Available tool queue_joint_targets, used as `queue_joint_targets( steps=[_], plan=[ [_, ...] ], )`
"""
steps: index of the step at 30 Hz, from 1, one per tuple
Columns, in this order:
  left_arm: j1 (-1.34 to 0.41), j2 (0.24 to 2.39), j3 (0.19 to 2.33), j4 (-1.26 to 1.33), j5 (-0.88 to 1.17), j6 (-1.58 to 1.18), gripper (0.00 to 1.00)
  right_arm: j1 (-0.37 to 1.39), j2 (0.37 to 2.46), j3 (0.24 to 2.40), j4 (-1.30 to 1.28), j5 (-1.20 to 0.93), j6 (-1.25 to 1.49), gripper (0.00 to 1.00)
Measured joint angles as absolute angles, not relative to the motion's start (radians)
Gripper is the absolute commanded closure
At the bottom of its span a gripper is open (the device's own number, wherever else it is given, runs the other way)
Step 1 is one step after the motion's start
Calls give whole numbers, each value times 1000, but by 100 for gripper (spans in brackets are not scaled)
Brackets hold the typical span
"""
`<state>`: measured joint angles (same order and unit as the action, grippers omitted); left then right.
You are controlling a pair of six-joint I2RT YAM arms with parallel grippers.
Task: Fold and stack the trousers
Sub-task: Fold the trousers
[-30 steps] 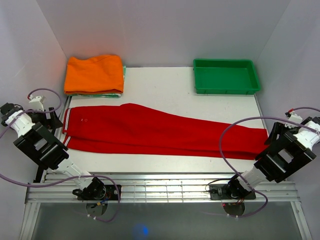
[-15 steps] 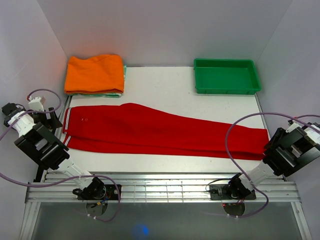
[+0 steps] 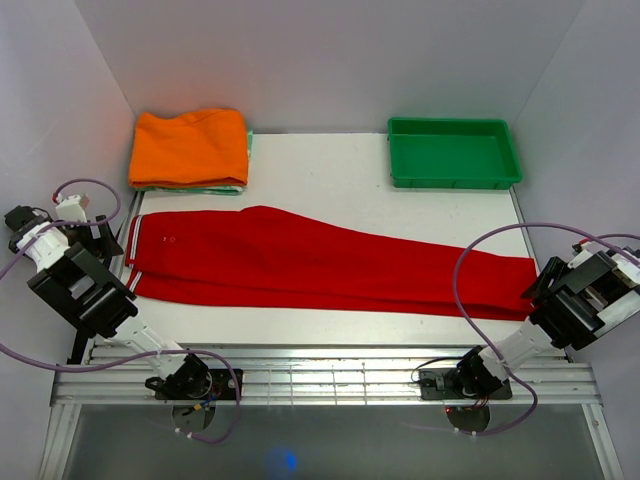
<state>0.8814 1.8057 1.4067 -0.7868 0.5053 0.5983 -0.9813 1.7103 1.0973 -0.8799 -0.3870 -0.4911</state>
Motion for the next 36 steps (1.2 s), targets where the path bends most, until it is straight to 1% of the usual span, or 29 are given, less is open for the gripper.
queue_joint_targets(
  steps=[5, 8, 9, 11, 12, 20, 24, 31, 35, 36],
  plan=[
    [881, 1806, 1404, -781, 493, 593, 2, -981, 1724, 1089, -876, -387, -478, 45],
    [881, 1812, 1405, -778, 479, 584, 2, -981, 1736, 1081, -868, -379, -477, 52],
    [881, 1814, 1406, -778, 477, 583, 2, -980, 1737, 1080, -867, -376, -478, 64],
    [880, 1826, 1416, -785, 471, 581, 2, -979, 1745, 1077, -866, -376, -479, 82],
    [880, 1837, 1425, -792, 468, 582, 2, -979, 1748, 1076, -869, -377, -479, 92],
    [886, 1990, 1618, -969, 485, 638, 2, -978, 1756, 1098, -923, -401, -479, 92],
    [889, 2035, 1689, -1065, 503, 669, 5, -978, 1759, 1109, -950, -421, -483, 92],
    [876, 2072, 1708, -1173, 615, 751, 13, -978, 1761, 1122, -987, -435, -500, 92],
    [872, 2114, 1695, -1195, 658, 762, 21, -976, 1763, 1136, -1023, -445, -507, 92],
    [872, 2124, 1689, -1200, 664, 760, 25, -975, 1764, 1140, -1033, -448, -508, 92]
  ],
)
